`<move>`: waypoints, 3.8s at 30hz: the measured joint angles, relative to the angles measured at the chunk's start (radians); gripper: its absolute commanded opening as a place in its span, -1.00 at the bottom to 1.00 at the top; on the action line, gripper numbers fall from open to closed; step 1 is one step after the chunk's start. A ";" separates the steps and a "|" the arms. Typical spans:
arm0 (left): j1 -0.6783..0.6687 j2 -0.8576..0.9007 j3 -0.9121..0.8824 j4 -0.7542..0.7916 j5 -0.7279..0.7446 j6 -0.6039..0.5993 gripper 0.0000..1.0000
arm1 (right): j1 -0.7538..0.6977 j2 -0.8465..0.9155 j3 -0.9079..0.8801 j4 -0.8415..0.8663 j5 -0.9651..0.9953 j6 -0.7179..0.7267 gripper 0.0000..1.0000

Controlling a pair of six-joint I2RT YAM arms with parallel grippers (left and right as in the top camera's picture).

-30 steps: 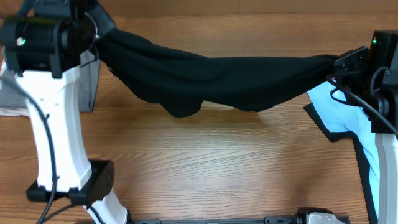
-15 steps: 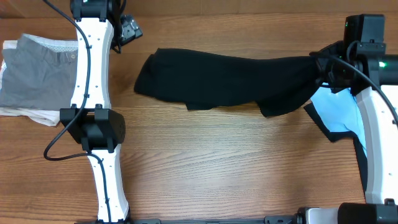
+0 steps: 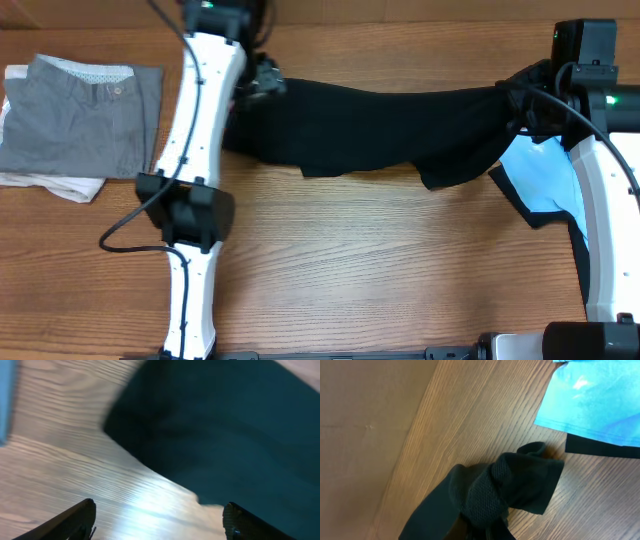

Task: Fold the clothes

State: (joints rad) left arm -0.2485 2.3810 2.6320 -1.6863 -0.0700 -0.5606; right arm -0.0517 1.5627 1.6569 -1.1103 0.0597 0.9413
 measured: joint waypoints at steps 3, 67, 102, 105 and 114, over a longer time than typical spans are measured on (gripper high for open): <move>-0.064 0.000 0.000 0.000 0.048 0.014 0.70 | 0.000 0.001 0.000 0.005 0.000 0.000 -0.92; -0.177 -0.253 -1.060 0.771 0.208 -0.039 0.28 | 0.000 0.001 0.000 0.033 0.026 -0.026 -0.82; -0.184 -0.218 -1.059 0.871 0.130 0.005 -0.39 | 0.000 0.001 0.000 0.025 0.026 -0.026 -0.81; -0.184 -0.216 -1.057 0.867 0.129 0.016 -0.85 | 0.000 0.001 0.000 0.023 0.026 -0.026 -0.81; -0.184 -0.196 -0.963 0.711 0.108 0.017 -0.92 | 0.000 0.001 0.000 0.017 0.046 -0.027 -0.93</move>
State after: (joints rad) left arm -0.4324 2.1849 1.6691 -0.9749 0.0376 -0.5438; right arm -0.0517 1.5639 1.6569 -1.0931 0.1055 0.9142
